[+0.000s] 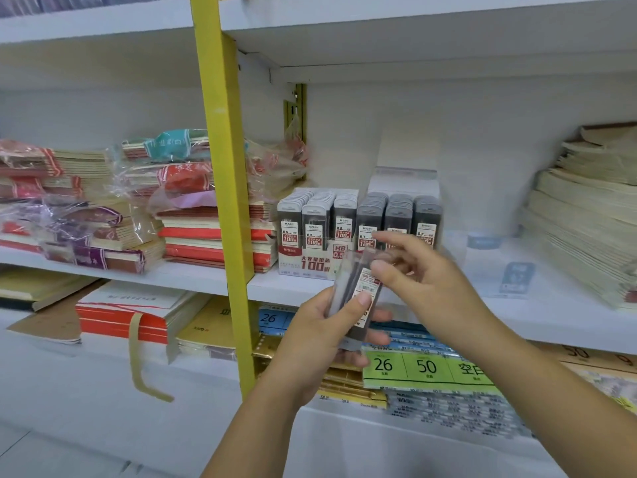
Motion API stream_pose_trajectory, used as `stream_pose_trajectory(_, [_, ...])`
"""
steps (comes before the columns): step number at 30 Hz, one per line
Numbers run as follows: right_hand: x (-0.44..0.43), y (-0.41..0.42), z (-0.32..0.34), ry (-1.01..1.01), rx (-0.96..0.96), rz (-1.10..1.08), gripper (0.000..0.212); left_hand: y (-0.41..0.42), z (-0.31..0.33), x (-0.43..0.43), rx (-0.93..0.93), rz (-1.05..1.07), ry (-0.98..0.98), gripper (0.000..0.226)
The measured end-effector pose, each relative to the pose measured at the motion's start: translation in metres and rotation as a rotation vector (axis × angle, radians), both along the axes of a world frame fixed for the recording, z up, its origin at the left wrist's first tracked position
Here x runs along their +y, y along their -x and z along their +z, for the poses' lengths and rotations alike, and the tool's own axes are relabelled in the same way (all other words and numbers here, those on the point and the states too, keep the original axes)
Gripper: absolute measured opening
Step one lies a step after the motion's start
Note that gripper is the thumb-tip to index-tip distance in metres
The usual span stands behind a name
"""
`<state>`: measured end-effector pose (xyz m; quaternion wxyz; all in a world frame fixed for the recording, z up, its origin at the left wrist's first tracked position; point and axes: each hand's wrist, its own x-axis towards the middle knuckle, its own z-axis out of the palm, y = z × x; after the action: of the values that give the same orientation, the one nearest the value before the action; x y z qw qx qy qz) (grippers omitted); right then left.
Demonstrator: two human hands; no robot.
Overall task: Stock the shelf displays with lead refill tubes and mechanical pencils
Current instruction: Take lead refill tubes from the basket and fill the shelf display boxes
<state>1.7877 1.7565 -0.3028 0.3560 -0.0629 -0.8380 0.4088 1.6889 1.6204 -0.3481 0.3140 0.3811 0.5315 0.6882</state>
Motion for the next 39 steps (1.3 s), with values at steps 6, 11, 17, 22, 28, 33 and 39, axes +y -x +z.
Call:
stream_pose_trajectory(6, [0.006,-0.008,-0.005,0.237,0.165,-0.021,0.024,0.000,-0.007,0.001,-0.099,-0.072,-0.026,0.034])
stream_pose_trajectory(11, [0.019,-0.027,-0.011,0.306,0.065,0.038,0.024,0.010,-0.008,-0.005,-0.140,0.096,-0.082,0.047])
stream_pose_trajectory(17, [0.018,-0.037,-0.013,0.023,-0.199,0.012,0.016,0.009,-0.008,0.002,0.007,0.245,-0.025,0.019])
stream_pose_trajectory(22, [0.008,-0.031,-0.002,0.015,-0.193,0.098,0.048,0.005,-0.002,0.010,0.066,0.201,-0.033,0.007])
stream_pose_trajectory(28, [0.029,-0.032,0.042,0.047,0.232,-0.080,0.062,-0.003,0.007,0.016,0.039,0.135,-0.033,0.021])
stream_pose_trajectory(33, [0.043,-0.027,0.051,-0.193,0.426,-0.307,0.051,0.002,0.002,0.017,0.046,0.242,-0.042,0.020])
stream_pose_trajectory(39, [0.058,-0.012,0.042,-0.383,0.152,-0.448,0.040,0.007,-0.002,0.015,0.080,0.324,-0.047,0.021])
